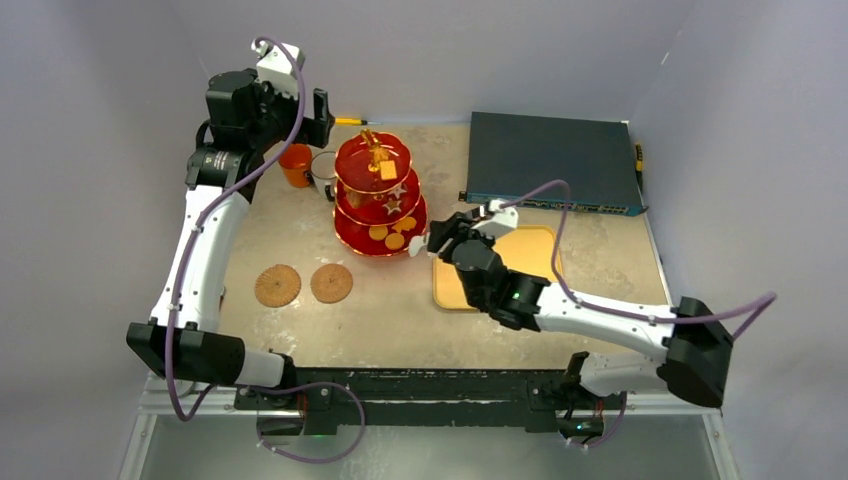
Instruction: Serve the afternoon tea
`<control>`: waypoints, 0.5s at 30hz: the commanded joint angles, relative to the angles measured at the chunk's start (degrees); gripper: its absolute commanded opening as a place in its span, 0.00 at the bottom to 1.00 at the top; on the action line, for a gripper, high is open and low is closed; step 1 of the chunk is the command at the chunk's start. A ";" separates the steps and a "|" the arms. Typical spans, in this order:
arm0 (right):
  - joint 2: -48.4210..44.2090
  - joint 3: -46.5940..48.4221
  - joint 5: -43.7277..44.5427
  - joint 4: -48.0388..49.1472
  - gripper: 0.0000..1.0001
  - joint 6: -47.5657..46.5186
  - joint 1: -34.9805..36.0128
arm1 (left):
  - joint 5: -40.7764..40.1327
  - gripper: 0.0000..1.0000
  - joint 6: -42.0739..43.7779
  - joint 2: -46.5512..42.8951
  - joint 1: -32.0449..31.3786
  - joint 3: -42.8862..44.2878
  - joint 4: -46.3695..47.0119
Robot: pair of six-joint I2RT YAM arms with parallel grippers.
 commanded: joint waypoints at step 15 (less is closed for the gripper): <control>-2.30 -1.63 -19.51 -43.12 0.60 38.38 -20.40 | 2.40 0.99 1.20 -3.45 0.49 0.92 0.06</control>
